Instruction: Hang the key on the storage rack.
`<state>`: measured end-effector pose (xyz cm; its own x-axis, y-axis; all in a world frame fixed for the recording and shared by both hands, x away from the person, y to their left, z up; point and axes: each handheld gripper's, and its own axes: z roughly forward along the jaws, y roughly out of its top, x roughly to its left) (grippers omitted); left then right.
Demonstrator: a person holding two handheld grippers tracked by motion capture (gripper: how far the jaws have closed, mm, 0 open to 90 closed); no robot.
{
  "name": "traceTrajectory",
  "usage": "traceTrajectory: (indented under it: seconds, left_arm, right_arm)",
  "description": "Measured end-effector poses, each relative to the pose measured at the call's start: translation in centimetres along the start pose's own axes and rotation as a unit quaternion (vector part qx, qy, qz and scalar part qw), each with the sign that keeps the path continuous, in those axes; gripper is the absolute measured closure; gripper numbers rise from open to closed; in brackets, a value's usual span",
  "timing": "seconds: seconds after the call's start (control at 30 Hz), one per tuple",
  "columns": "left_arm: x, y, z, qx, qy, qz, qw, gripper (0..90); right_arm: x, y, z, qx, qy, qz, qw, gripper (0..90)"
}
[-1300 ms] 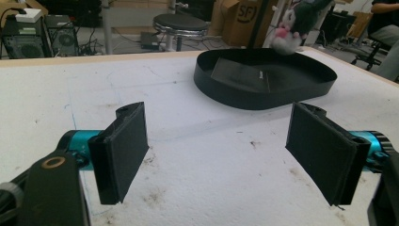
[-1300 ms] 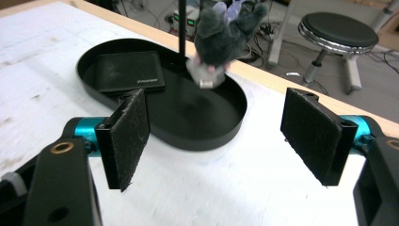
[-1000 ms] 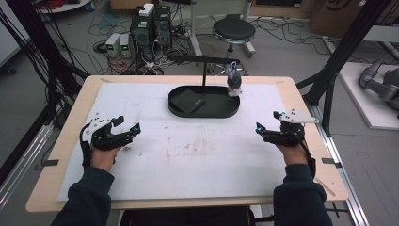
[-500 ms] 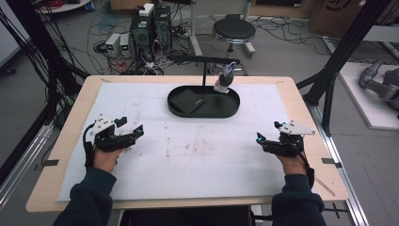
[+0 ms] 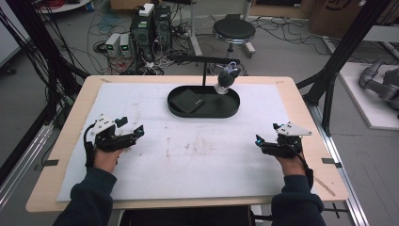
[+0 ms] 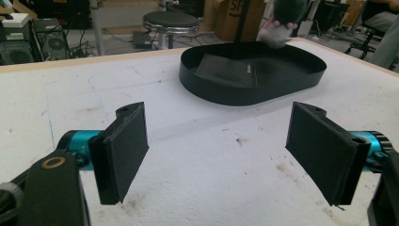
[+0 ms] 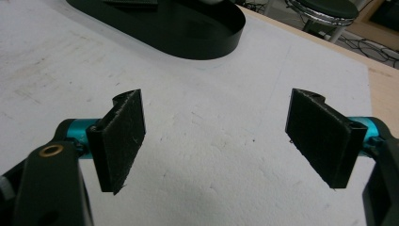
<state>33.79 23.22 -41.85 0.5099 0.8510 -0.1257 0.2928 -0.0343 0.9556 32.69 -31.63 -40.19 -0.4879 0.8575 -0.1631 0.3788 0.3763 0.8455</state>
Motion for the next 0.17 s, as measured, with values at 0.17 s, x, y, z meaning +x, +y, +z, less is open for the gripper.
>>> traceTrajectory:
  seconds: [0.17]
  left_arm:
    - [0.03,0.0,0.02,0.0,-0.001,0.003,1.0,20.9]
  right_arm:
    - [-0.27,-0.08,-0.06,-0.002,-0.003,0.001,1.0,20.8]
